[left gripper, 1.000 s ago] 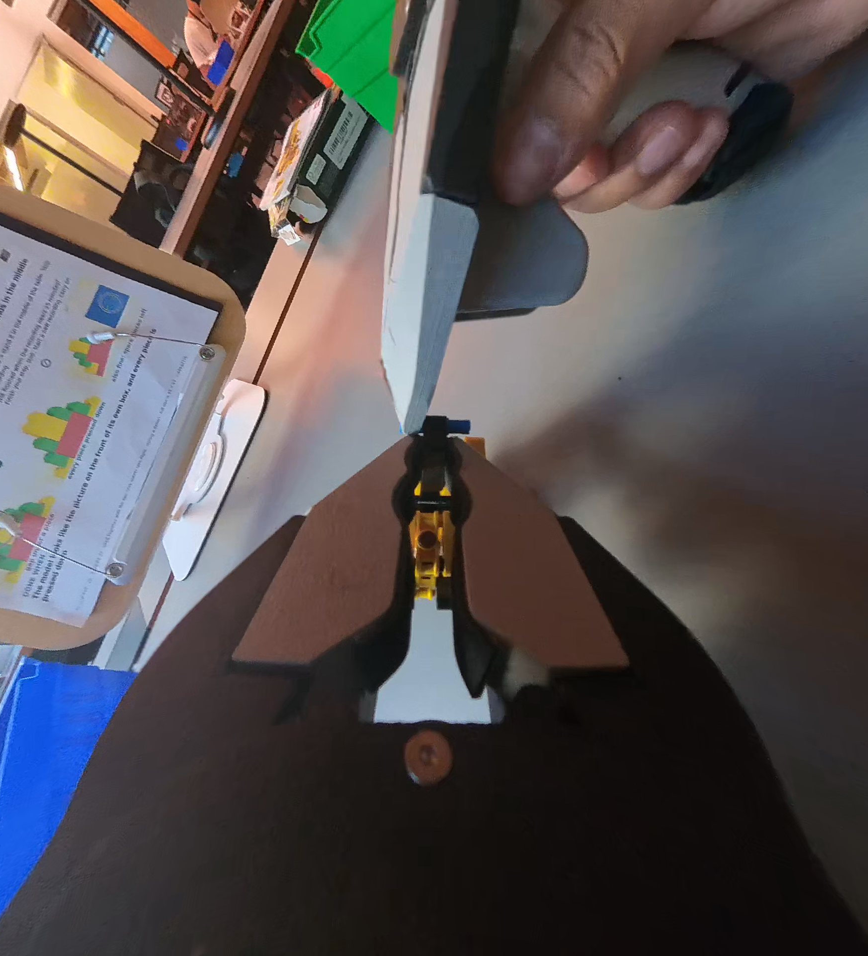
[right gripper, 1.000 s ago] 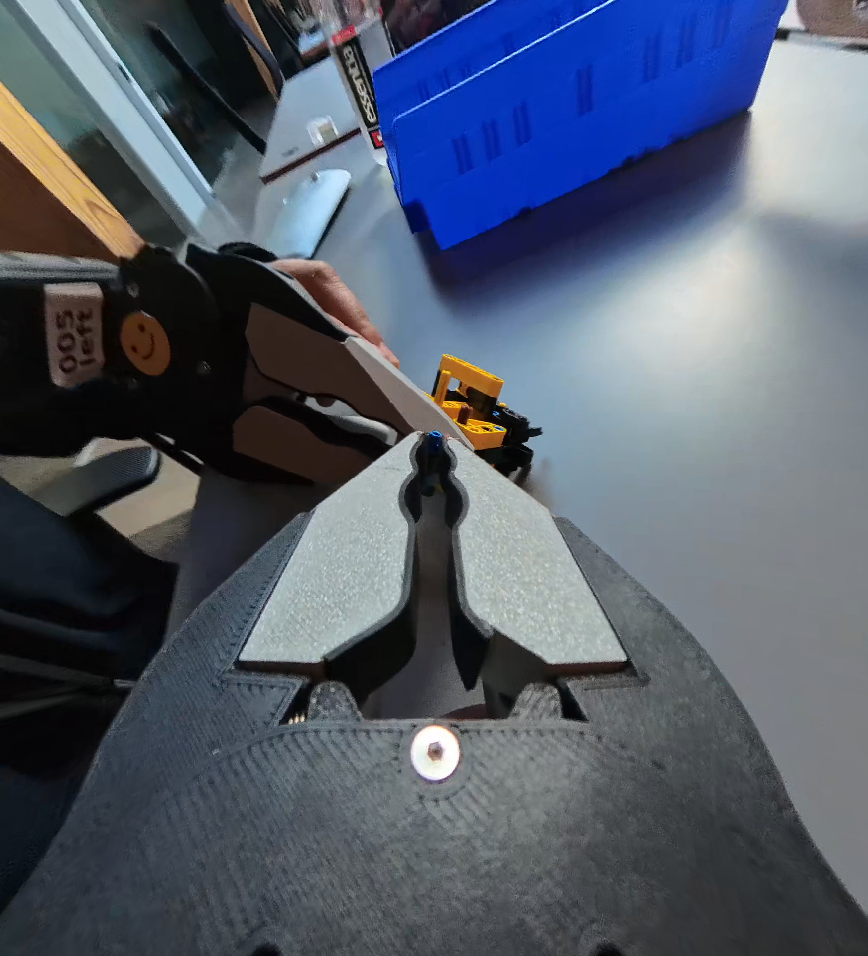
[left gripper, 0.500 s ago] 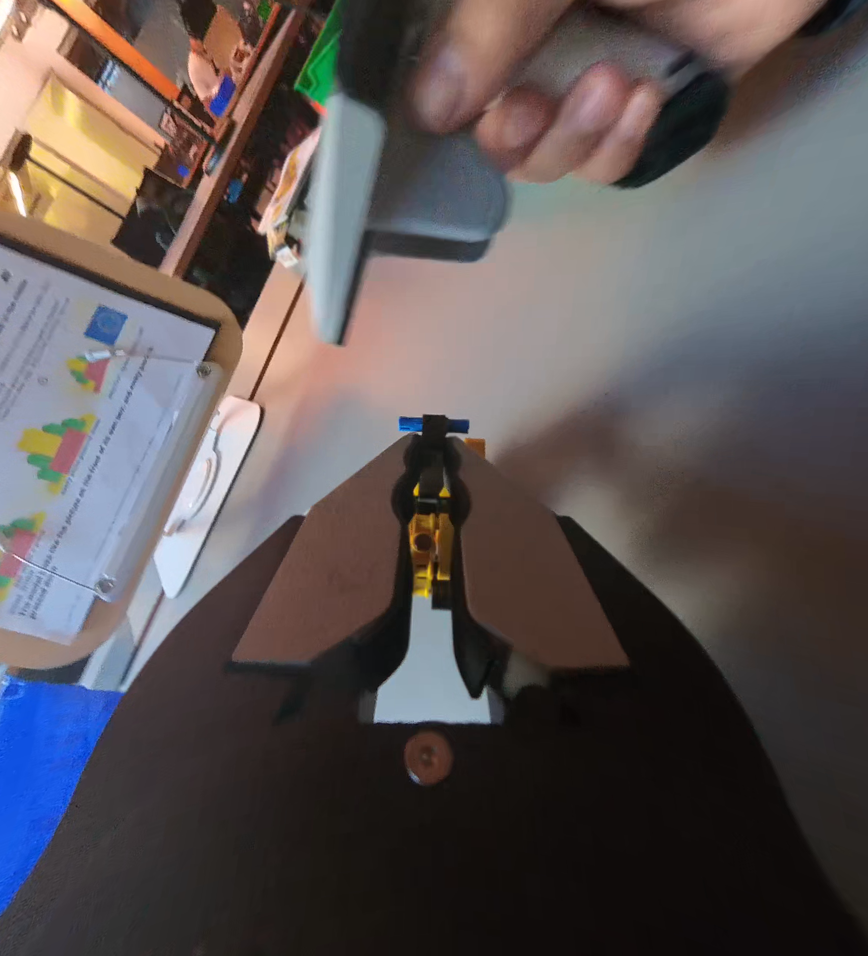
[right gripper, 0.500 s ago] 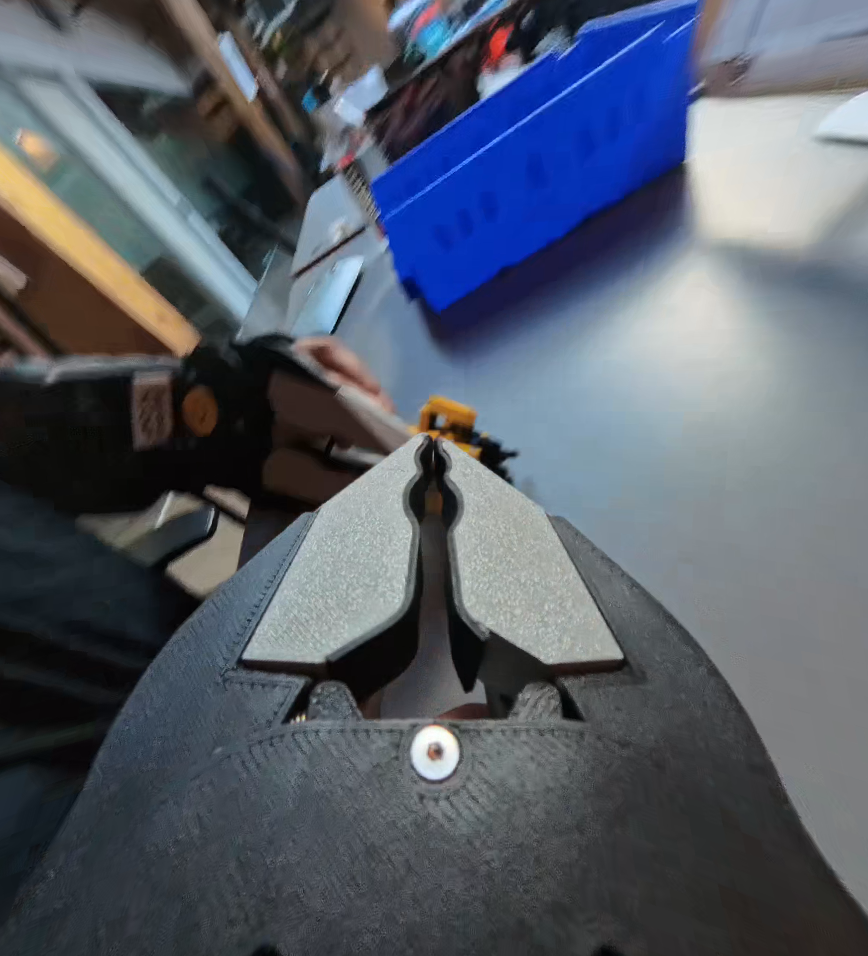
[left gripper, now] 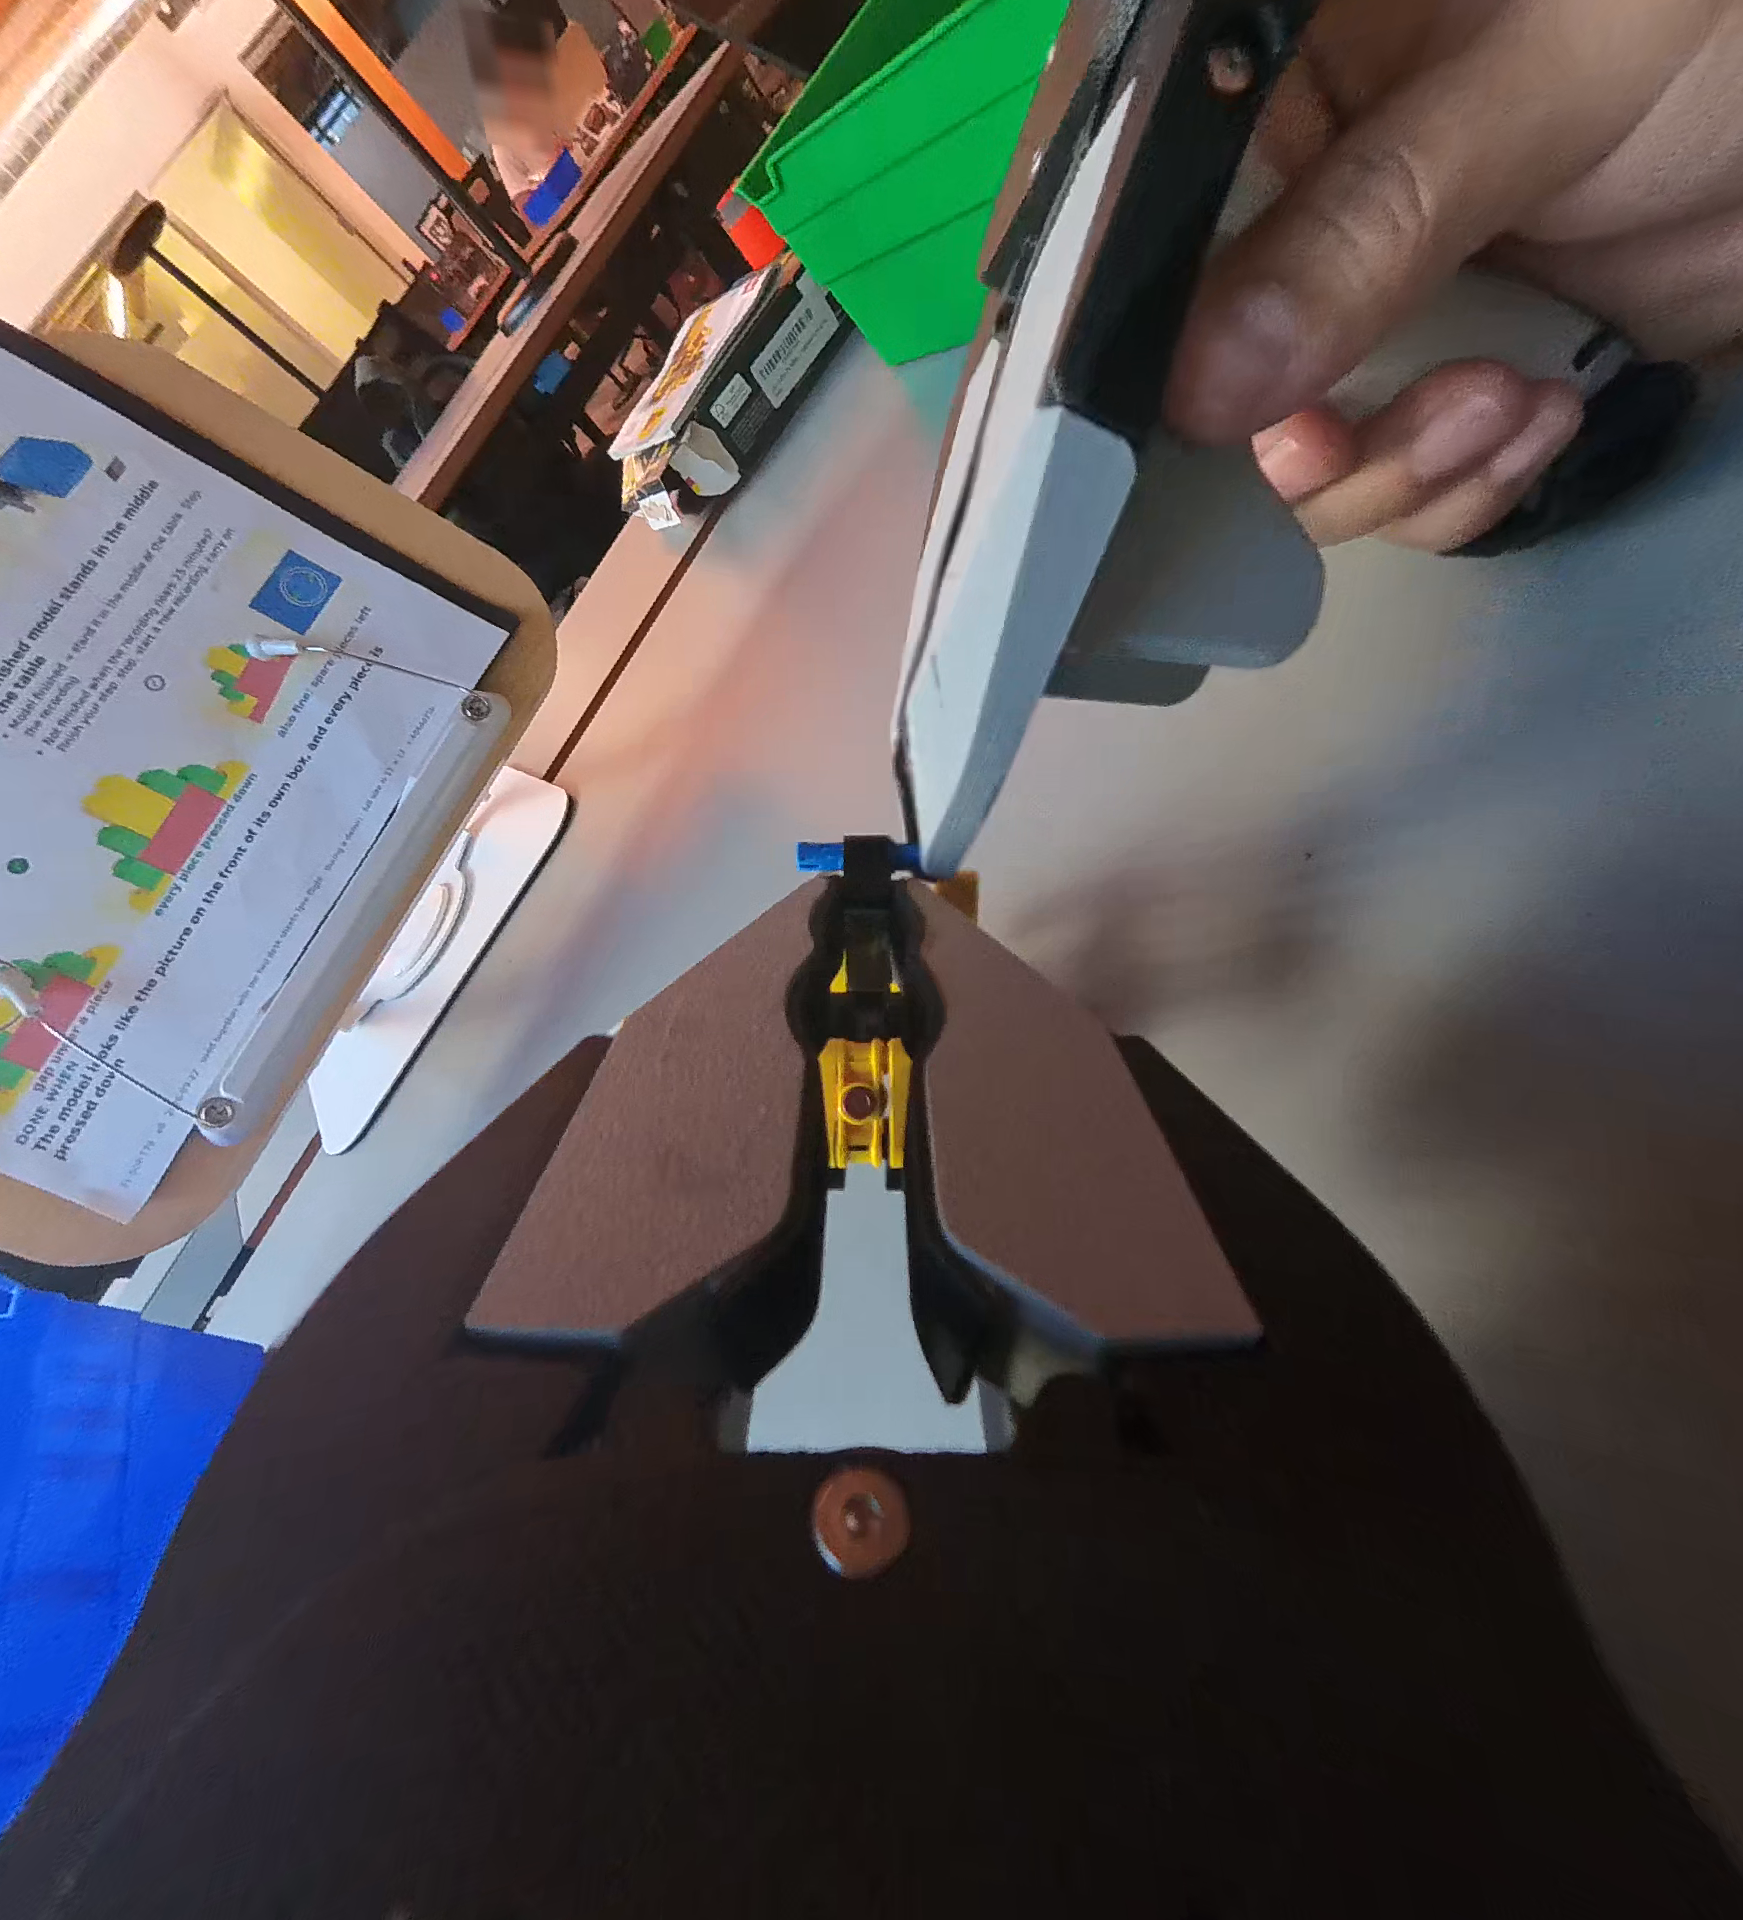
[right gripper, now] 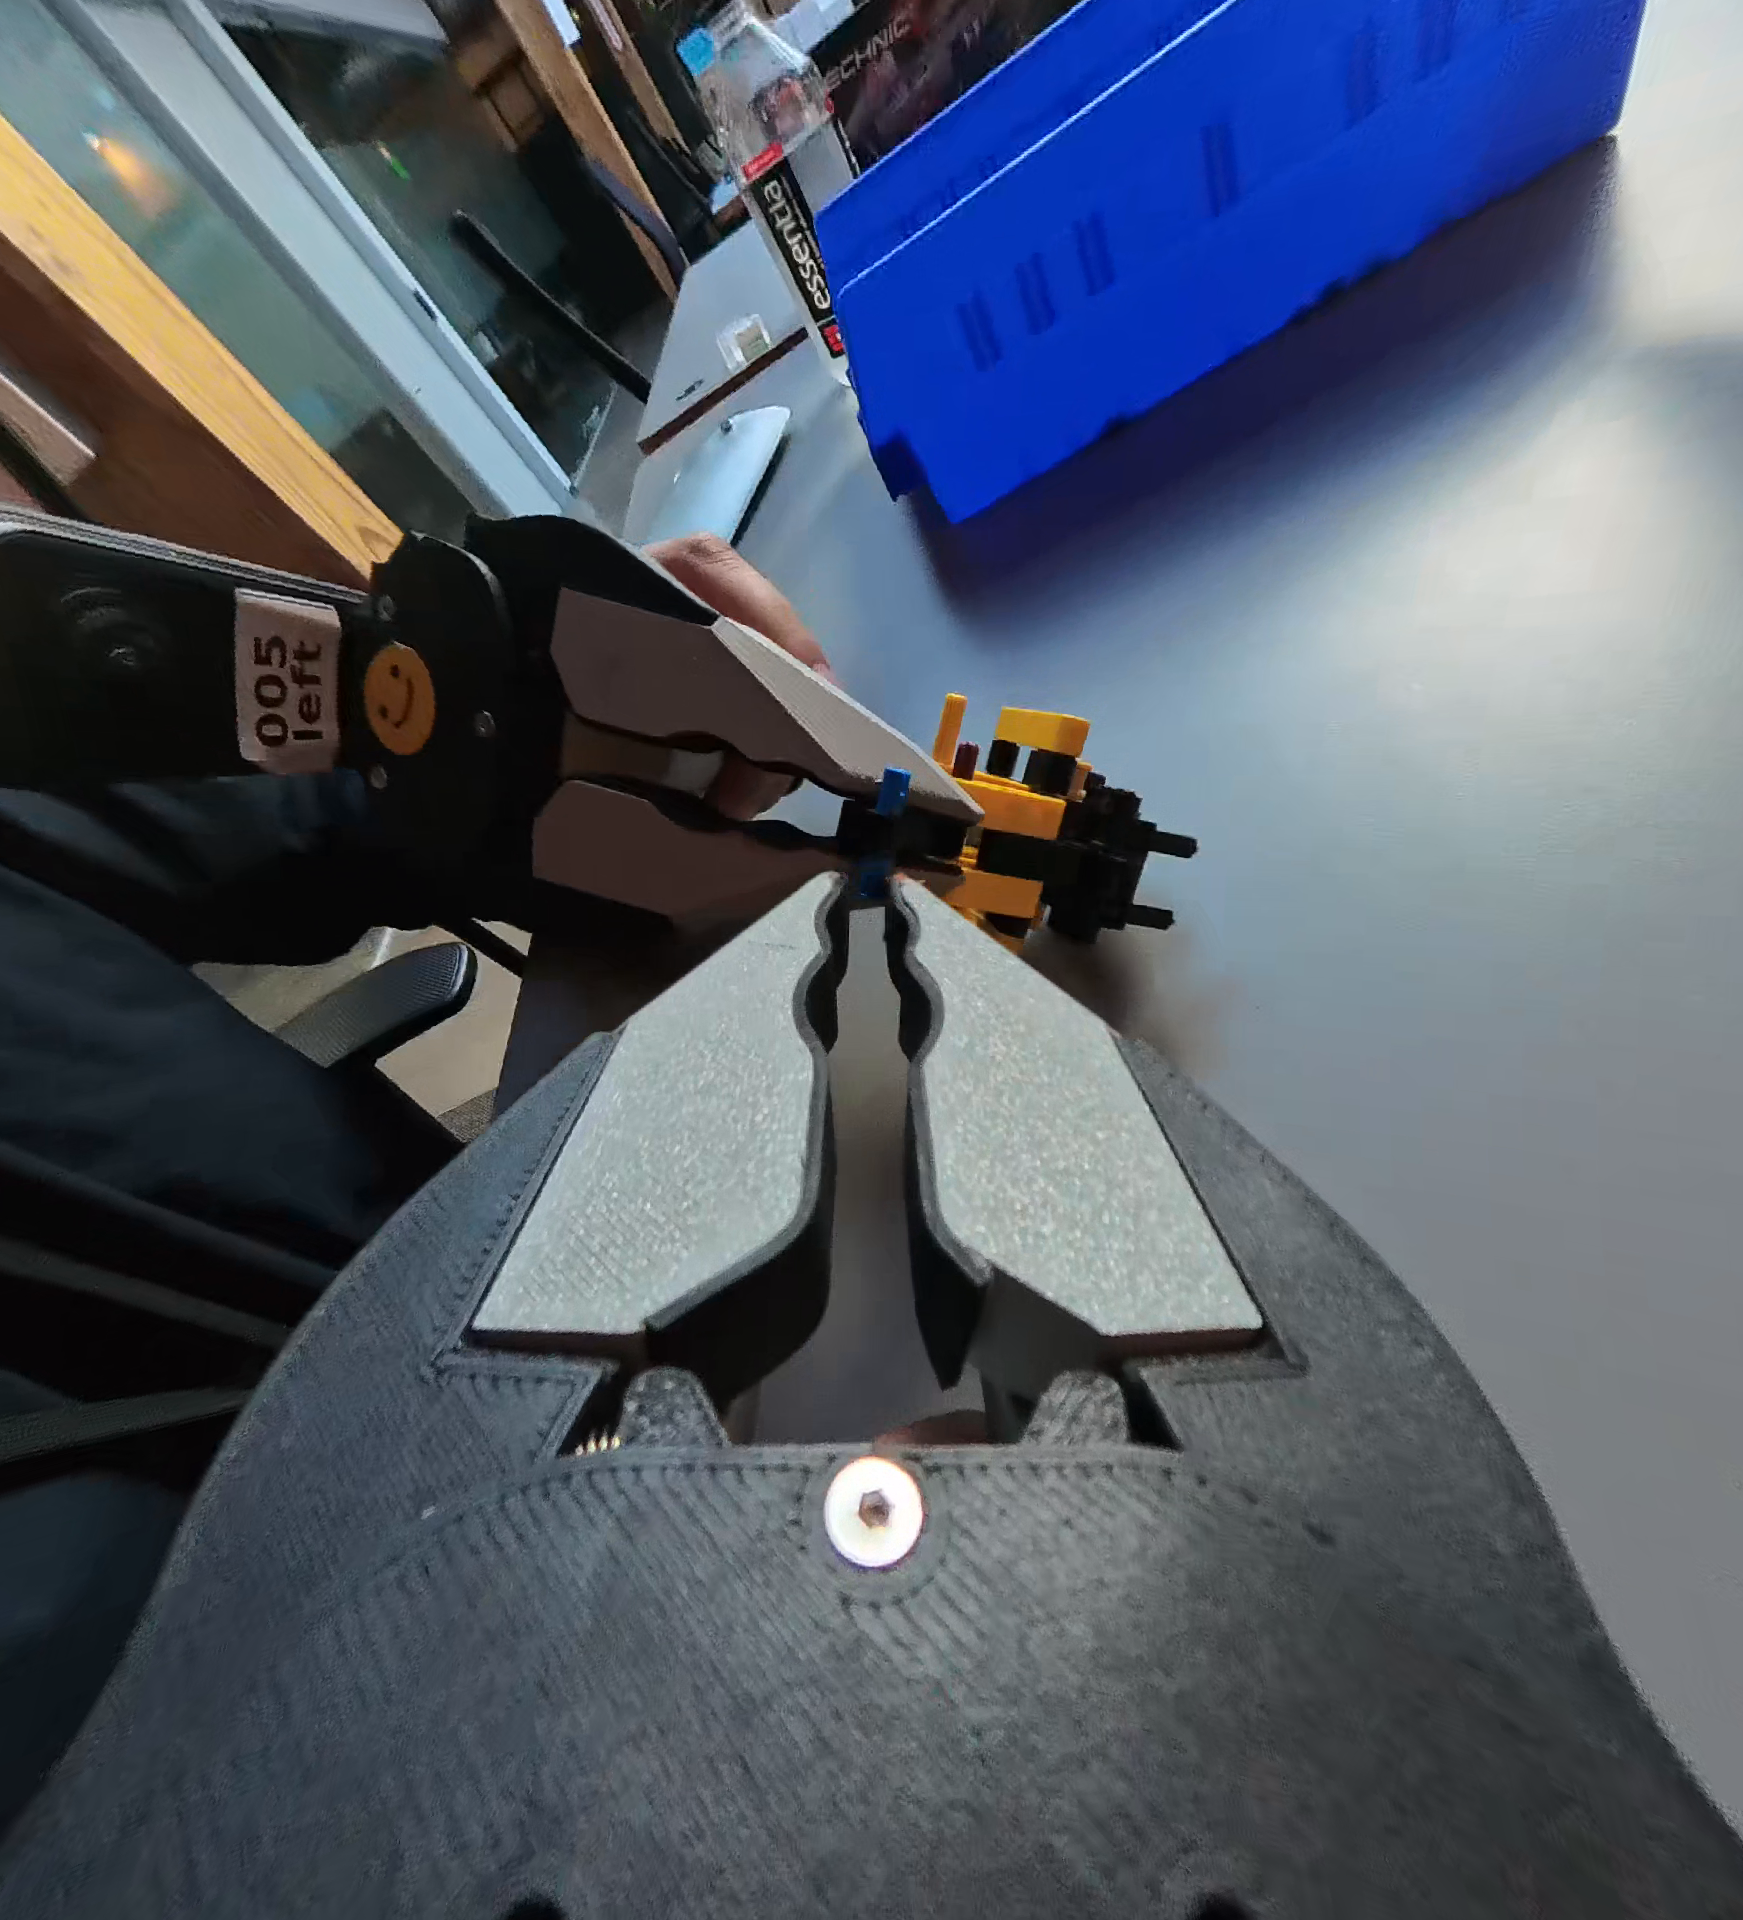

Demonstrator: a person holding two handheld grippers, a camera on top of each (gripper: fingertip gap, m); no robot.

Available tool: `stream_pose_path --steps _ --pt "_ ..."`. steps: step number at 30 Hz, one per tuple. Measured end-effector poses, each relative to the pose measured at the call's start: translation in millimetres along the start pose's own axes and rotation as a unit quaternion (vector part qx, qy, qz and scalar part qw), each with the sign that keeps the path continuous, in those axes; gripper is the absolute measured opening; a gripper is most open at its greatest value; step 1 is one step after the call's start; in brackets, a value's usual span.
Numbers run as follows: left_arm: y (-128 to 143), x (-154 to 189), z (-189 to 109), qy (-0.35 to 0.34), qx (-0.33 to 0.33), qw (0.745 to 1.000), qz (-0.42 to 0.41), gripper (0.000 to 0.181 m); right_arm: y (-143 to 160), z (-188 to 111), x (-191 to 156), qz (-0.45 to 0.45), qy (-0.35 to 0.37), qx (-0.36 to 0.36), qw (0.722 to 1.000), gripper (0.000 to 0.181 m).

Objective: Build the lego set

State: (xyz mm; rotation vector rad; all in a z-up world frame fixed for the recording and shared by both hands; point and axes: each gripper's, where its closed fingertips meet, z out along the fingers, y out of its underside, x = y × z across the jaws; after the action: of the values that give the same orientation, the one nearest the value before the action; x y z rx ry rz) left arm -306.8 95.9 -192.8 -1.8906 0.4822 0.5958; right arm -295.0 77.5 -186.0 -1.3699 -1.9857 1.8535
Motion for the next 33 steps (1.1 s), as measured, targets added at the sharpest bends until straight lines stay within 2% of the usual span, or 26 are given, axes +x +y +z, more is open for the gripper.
stream_pose_path --steps 5,10,13,16,20,22,26,31,33 --pt "0 -2 -1 -0.009 -0.004 1.000 -0.004 0.004 -3 0 0 0.004 -0.001 0.009 1.000 0.001" --pt "-6 -6 -7 -0.031 0.009 0.999 0.035 0.005 -9 0 -7 0.071 -0.065 0.043 0.994 0.000" --pt "5 1 -4 -0.002 -0.011 0.999 0.038 0.005 4 5 2 0.011 -0.006 -0.011 1.000 0.000" --pt "6 6 -4 0.013 -0.013 0.998 0.053 0.005 10 4 1 -0.019 0.010 -0.045 0.999 0.000" --pt "-2 7 -5 0.000 0.014 0.997 0.071 0.005 6 -2 -3 0.006 -0.021 -0.015 1.000 0.000" --pt "-1 10 -6 0.010 0.023 0.997 0.067 0.009 8 -4 -2 0.006 -0.023 -0.024 0.999 0.000" --pt "-2 9 -6 -0.007 0.021 0.996 0.088 0.006 6 -5 -2 0.012 -0.026 -0.018 0.999 0.000" --pt "0 8 -7 0.006 0.005 0.996 0.089 0.006 8 -2 -3 0.020 -0.035 -0.016 0.999 0.001" --pt "-1 9 -8 0.012 0.005 0.996 0.084 0.005 6 -1 -3 0.017 -0.032 -0.010 0.999 0.007"
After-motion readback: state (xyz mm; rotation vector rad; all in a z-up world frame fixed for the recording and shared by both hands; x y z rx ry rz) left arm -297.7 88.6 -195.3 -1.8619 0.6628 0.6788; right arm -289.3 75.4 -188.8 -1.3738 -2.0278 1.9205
